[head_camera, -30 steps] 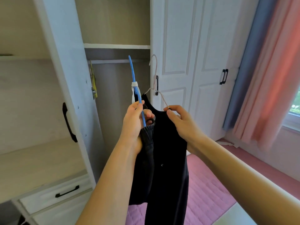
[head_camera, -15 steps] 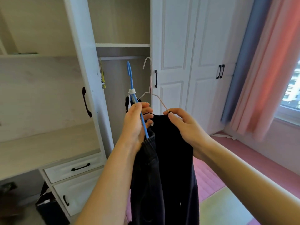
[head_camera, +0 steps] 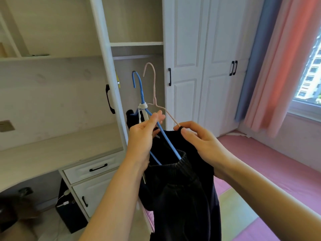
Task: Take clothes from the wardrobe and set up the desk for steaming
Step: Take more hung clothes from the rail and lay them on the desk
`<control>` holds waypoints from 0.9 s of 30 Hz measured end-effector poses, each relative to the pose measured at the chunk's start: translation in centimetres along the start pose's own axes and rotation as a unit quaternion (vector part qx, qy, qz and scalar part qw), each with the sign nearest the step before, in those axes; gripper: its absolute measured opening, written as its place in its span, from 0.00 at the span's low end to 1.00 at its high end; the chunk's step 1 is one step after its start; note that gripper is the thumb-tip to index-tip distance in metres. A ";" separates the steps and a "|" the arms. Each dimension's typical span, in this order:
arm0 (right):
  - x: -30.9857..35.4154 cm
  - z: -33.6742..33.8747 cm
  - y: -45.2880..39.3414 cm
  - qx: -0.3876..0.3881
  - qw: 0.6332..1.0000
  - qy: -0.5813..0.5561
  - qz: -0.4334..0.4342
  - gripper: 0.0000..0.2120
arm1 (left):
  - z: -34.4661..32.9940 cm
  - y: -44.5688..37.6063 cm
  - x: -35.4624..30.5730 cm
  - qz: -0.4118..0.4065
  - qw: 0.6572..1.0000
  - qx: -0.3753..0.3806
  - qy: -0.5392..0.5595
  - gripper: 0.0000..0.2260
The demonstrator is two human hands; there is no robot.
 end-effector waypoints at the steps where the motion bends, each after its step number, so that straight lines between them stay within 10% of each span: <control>1: 0.1 -0.7 1.0 0.009 1.000 -0.002 0.001 0.09 | 0.7 0.7 0.1 0.040 0.998 0.006 0.042 0.12; 14: 0.5 -8.3 10.5 0.096 0.995 0.009 0.005 0.09 | 11.4 6.5 -2.3 0.177 0.938 0.056 0.292 0.20; 27: -0.9 -12.0 11.3 0.163 0.980 0.112 -0.004 0.07 | 16.1 8.6 -2.9 0.178 0.932 -0.010 0.314 0.25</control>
Point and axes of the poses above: each hand's wrist, its own y-axis away from the middle knuckle, its own z-axis out of the back of the hand, x = y × z, the point moved 4 cm from there along -y, towards the middle knuckle, and after that the axes turned 15 degrees about -x, right-handed, at the moved point
